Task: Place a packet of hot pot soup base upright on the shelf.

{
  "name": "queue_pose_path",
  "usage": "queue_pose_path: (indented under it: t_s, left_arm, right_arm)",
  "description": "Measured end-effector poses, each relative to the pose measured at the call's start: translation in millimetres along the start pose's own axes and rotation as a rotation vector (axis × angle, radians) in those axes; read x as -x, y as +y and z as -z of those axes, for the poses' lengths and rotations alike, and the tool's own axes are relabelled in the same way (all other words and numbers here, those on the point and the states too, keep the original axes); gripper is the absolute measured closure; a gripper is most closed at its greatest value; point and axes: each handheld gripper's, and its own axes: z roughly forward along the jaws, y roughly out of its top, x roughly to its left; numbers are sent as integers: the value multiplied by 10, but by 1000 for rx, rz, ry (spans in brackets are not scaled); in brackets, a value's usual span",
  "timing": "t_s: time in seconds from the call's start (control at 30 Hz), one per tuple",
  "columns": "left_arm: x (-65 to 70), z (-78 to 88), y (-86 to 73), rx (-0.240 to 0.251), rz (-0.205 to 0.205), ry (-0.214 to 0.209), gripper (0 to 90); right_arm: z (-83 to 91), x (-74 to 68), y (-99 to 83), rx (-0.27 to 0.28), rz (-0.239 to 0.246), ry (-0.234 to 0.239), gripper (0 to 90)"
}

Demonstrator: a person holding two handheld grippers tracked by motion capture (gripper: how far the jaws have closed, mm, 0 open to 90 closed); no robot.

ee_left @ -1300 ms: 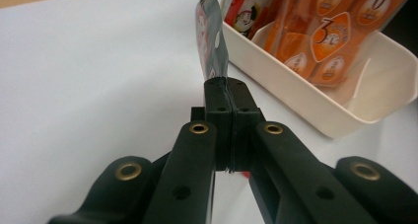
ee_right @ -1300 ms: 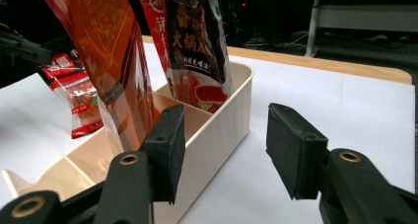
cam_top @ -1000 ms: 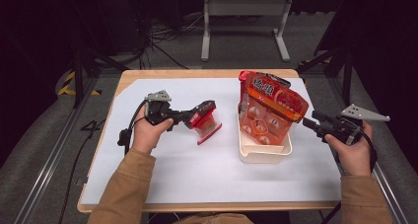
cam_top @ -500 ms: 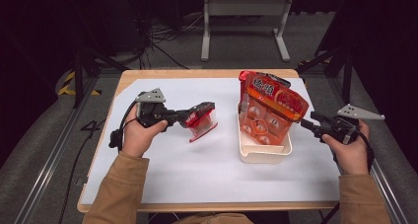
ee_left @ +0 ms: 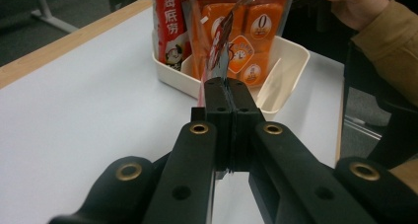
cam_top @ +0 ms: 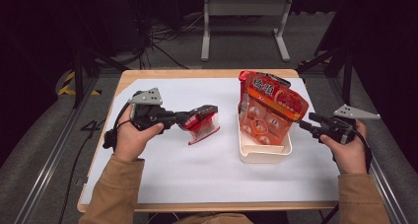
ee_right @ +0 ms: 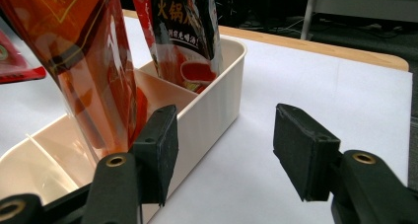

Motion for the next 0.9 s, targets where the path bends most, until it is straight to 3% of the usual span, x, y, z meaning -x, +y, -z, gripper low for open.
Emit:
queue_pose_path:
  t_s: [0.47, 0.9]
  left_arm:
    - [238, -39, 278, -19, -78, -37, 896]
    - [419, -262, 541, -34, -147, -92, 896]
  right_arm:
    - [-53, 21, -19, -19, 11, 9, 426]
    - [-131, 33, -16, -35, 21, 40, 423]
